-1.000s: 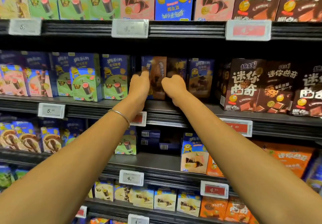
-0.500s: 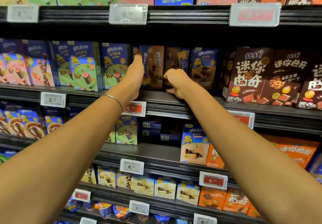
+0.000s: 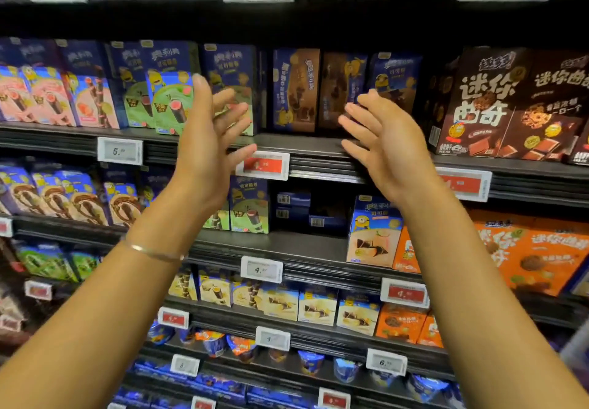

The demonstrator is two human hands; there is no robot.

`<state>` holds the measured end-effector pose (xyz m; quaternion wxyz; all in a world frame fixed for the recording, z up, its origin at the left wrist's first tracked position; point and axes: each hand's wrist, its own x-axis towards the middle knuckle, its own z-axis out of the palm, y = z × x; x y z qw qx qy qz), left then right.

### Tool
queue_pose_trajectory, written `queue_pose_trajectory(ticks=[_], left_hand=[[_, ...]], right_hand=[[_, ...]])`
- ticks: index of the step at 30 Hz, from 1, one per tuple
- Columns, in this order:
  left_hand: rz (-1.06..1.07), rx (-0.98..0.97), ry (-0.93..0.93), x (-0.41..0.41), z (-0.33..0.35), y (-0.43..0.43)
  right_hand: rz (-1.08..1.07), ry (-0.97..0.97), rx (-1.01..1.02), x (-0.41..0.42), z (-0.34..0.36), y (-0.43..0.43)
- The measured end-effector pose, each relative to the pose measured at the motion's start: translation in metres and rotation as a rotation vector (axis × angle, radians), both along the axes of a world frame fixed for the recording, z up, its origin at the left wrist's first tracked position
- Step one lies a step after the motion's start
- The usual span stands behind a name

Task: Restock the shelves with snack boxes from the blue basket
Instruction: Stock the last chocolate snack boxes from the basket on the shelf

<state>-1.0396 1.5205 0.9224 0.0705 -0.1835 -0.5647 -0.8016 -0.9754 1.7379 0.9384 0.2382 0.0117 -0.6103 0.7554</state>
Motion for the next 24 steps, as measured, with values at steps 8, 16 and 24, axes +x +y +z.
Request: queue_pose_trajectory(ticks=[8,16,24], left_hand=[[-0.288,-0.427,-0.719,0.101,-0.332,-0.091],[-0.378,-0.748,-1.271,0.217,-0.574,-0.147],[-0.43,-0.865,-1.31,0.258,-0.785,-0.128]], right_hand=[[-0.154,-0.413,-0.356,0.132,-0.258,-0.071],[-0.296,-1.211,-0.691,0.247,-0.558,-0.168],[-0.257,-1.501,-0.833,0.312,-0.814,-0.196]])
